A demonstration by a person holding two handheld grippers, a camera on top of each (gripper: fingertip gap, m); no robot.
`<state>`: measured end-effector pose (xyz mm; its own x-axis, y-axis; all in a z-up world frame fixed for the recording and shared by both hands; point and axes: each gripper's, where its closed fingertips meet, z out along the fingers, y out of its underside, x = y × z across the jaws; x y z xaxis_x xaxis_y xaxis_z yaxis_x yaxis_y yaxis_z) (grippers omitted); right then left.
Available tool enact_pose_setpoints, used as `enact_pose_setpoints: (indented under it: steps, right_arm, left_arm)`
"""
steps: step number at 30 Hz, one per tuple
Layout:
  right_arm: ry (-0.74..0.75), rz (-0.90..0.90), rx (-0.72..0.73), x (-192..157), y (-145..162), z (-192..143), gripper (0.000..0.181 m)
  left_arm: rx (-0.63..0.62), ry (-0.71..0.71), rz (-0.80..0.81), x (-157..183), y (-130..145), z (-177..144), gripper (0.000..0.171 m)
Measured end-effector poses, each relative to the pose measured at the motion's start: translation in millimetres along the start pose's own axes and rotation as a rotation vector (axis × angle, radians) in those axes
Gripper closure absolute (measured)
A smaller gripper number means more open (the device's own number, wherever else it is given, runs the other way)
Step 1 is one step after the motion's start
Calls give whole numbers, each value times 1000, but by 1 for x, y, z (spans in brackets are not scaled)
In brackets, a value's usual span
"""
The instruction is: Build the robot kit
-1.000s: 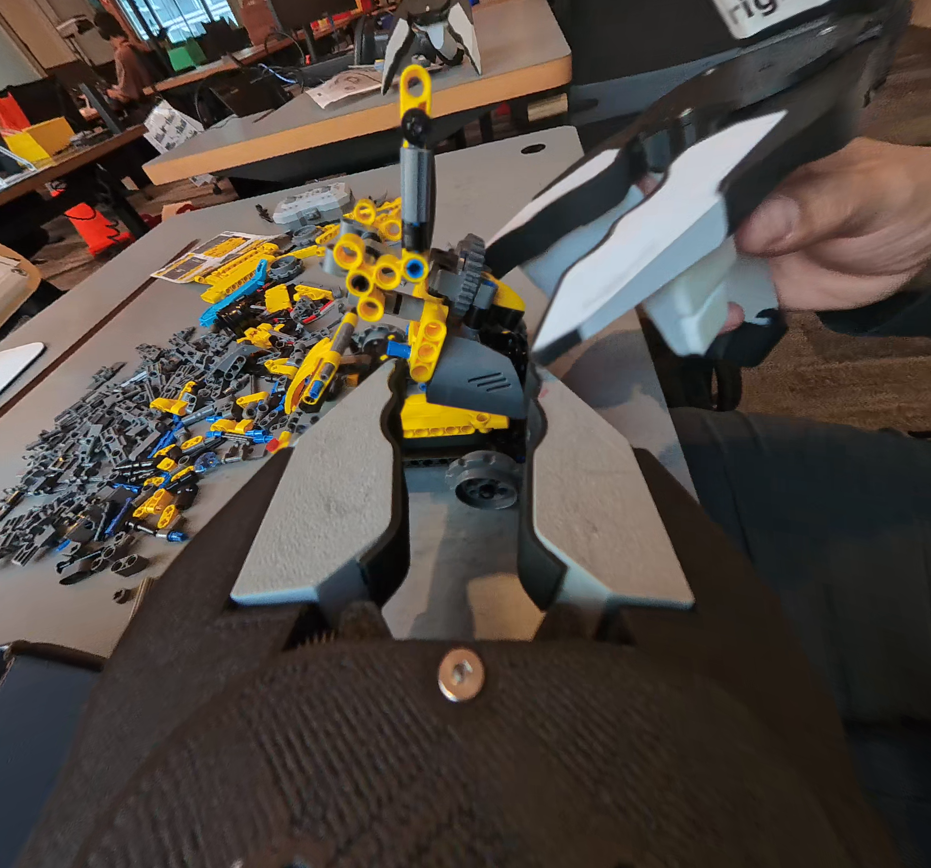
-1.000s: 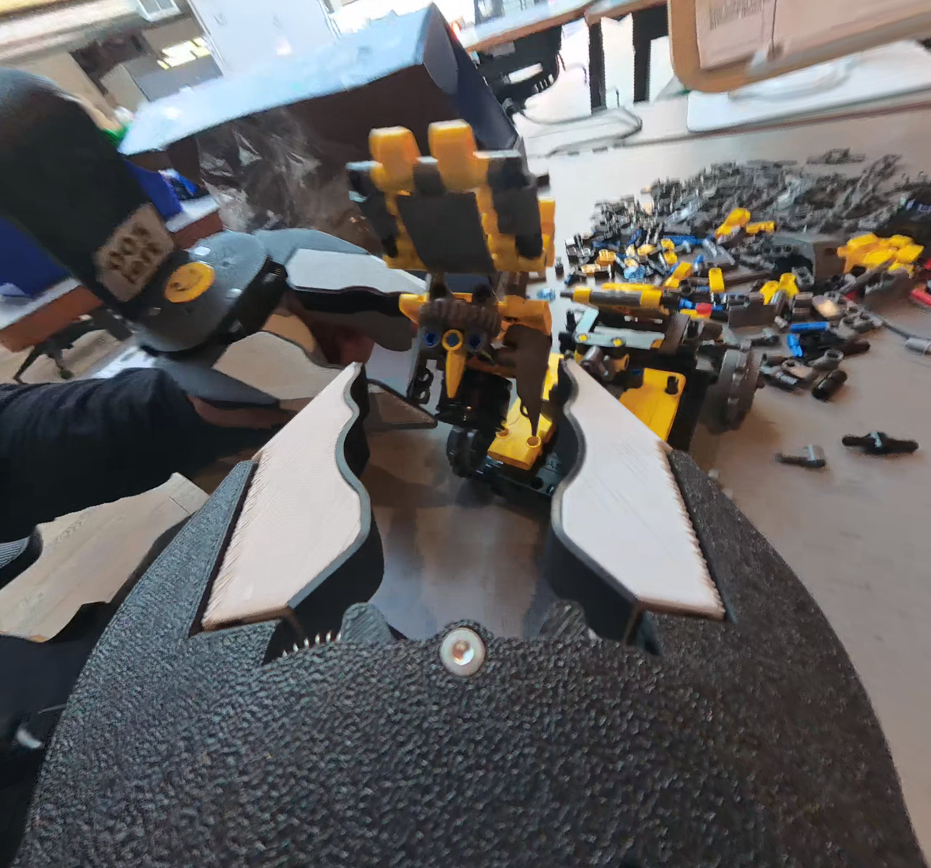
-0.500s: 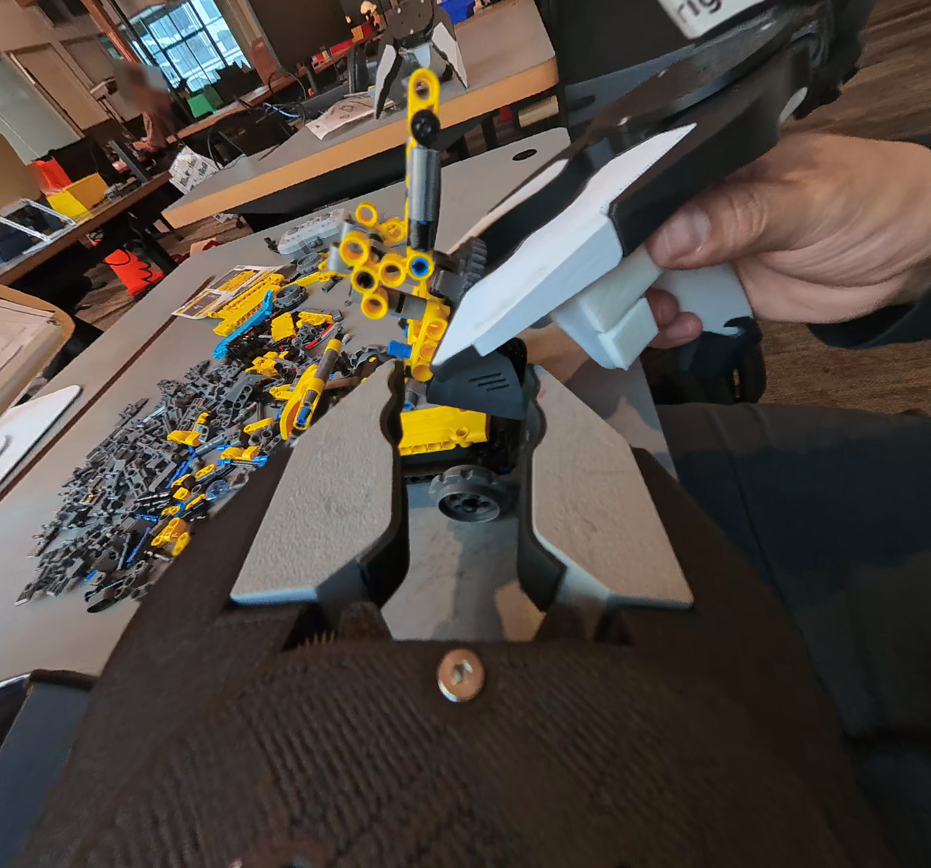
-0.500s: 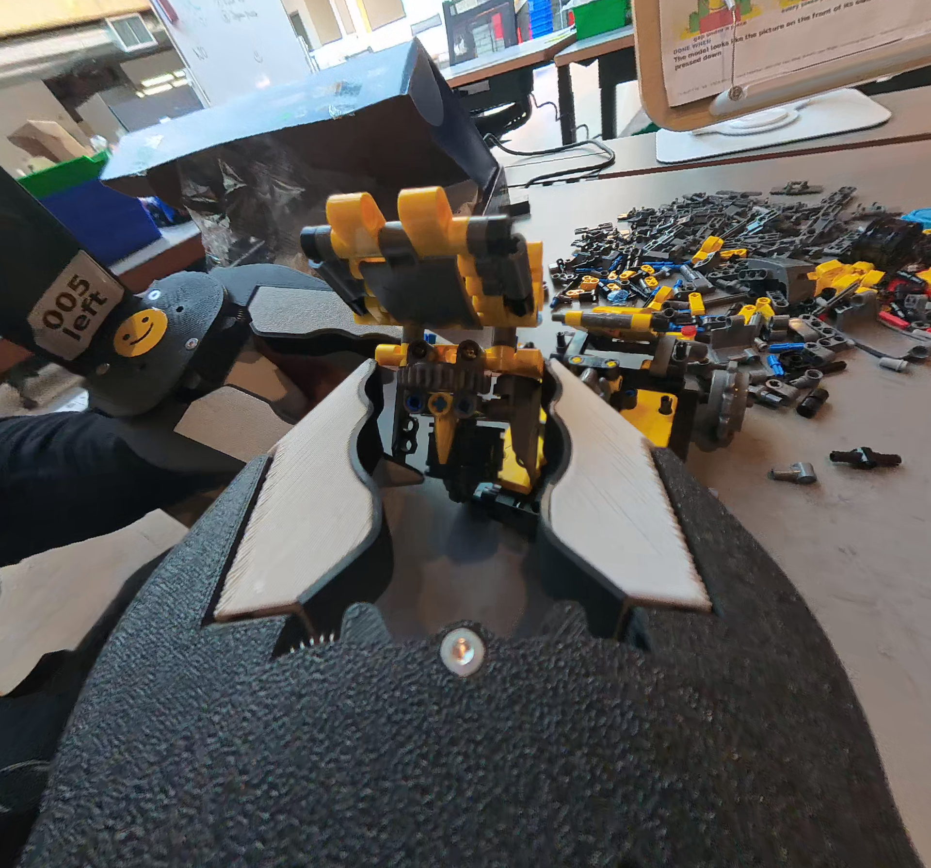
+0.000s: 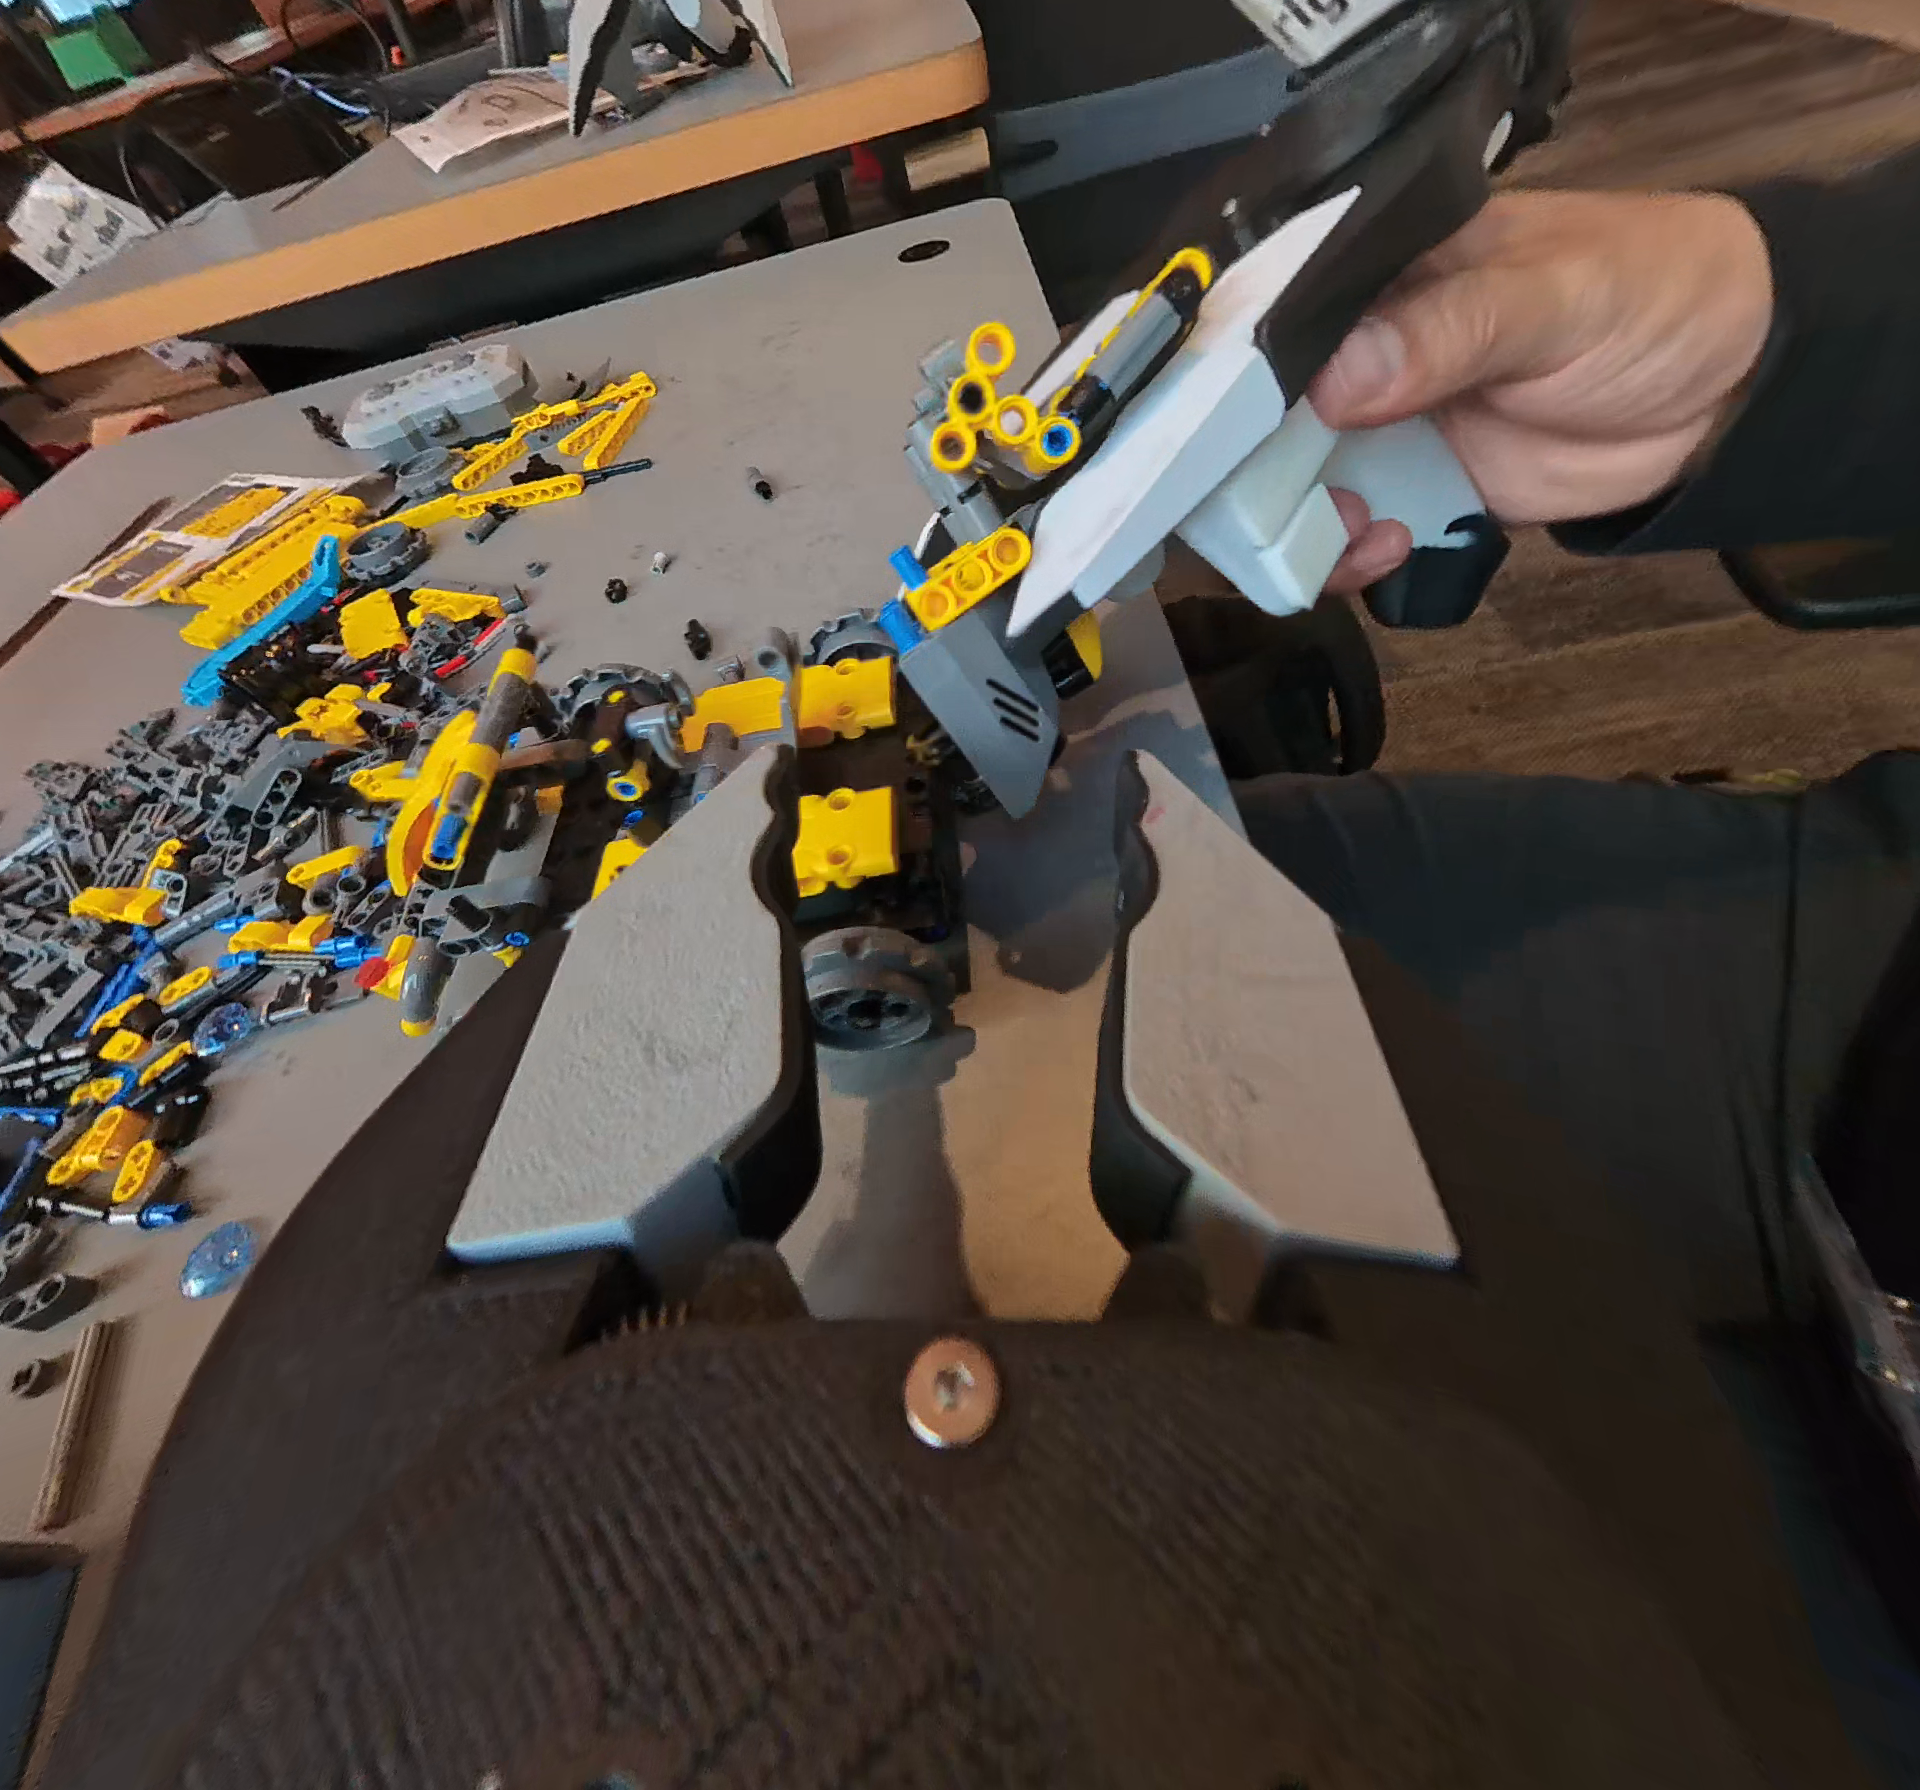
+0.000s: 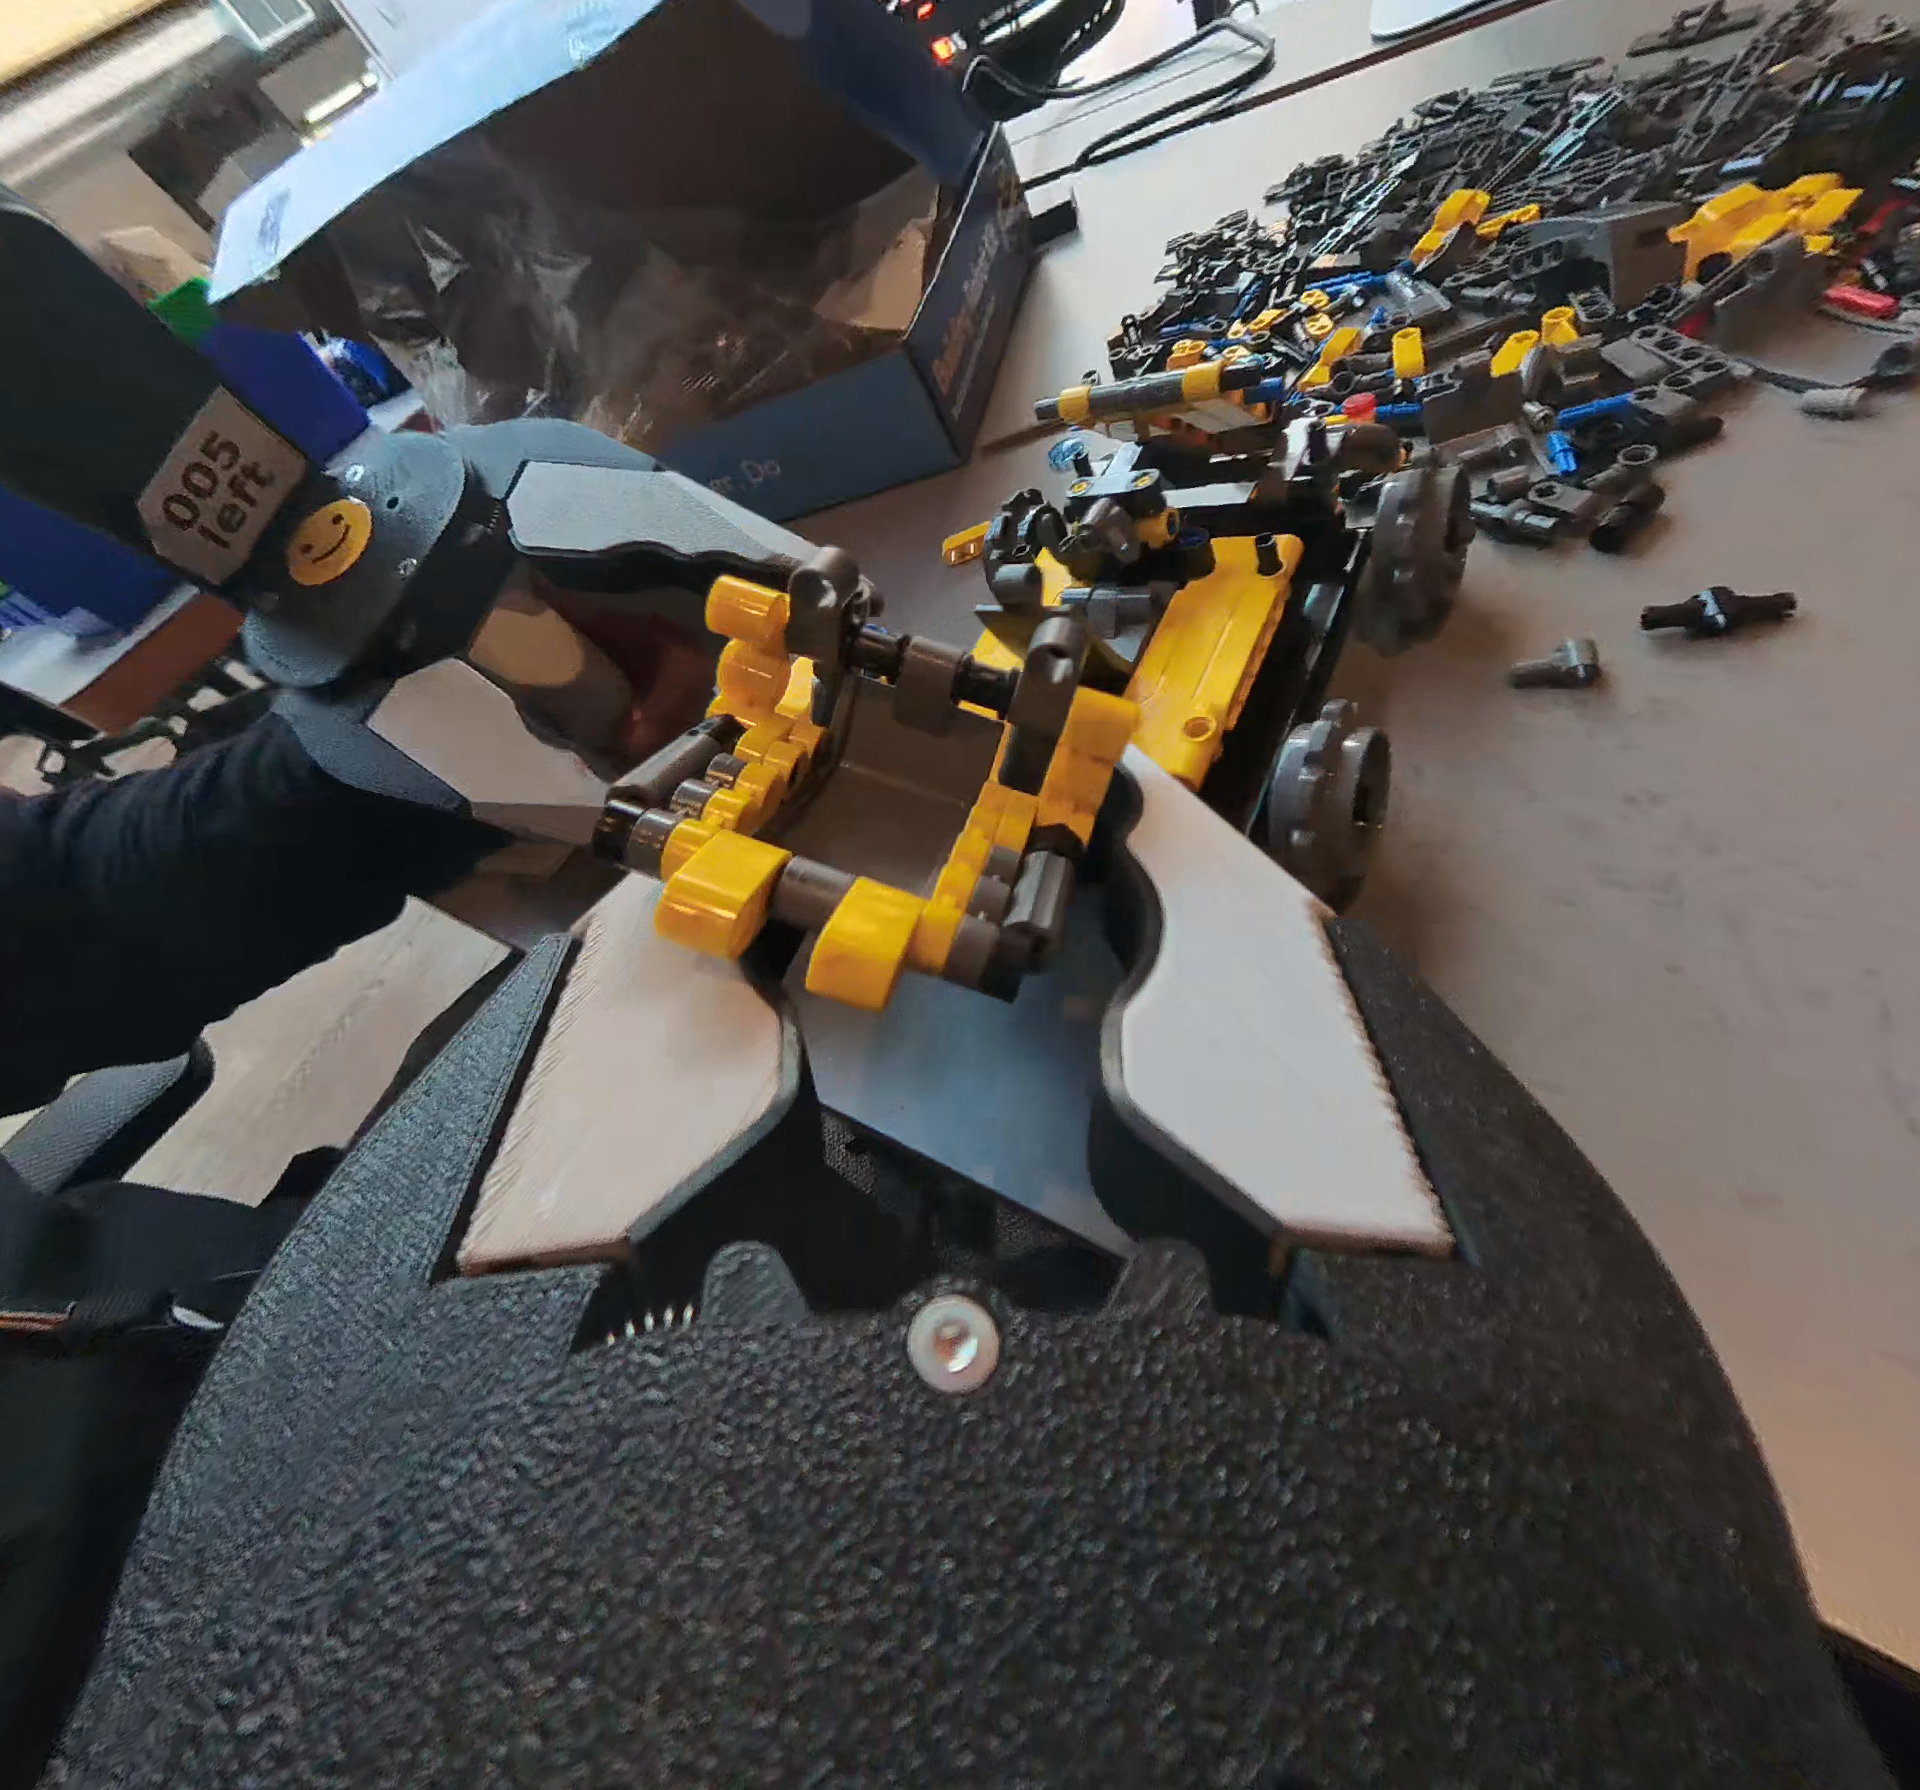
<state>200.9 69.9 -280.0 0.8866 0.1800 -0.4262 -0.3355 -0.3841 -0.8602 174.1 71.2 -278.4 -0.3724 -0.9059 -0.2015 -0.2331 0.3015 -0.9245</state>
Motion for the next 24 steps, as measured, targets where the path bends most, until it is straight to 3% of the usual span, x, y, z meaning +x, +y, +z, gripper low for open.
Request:
enact_pose_setpoints:
  steps: [9,18,24]
  right_arm:
    - [-99,-34,-58,-32,-4,14,127]
    - [-93,32,91,-38,-29,22,122]
    - [31,35,174,-31,-39,31,124]
  left_arm:
    - [5,-62,160,5,-3,2,133]
    - [86,-109,-10,-10,-16,-4,136]
    - [119,-118,-153,-21,-16,-7,136]
